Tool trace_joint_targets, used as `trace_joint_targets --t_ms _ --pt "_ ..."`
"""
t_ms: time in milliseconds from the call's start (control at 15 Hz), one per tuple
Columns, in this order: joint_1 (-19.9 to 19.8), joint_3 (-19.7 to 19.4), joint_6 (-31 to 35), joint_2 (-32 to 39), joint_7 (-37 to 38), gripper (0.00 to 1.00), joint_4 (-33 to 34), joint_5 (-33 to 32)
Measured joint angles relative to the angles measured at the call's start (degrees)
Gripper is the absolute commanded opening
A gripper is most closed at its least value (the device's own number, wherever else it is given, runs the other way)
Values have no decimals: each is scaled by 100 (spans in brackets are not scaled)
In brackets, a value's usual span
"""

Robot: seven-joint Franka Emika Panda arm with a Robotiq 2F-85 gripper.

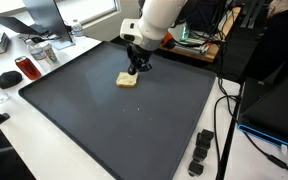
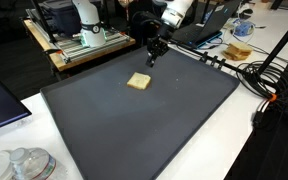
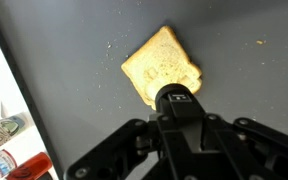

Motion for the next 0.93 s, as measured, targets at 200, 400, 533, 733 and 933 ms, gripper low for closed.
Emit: trace_joint_targets --t_ms 200,400,533,733,933 --pt "-24 50 -171 237 -112 5 284 33" --pt "-138 49 -371 498 -402 5 677 201" --pt "-275 49 -392 677 -804 5 949 475" --pt "-541 47 -392 943 -1565 5 1363 1007" --pt "-815 36 -409 1208 -2292 5 1748 1518"
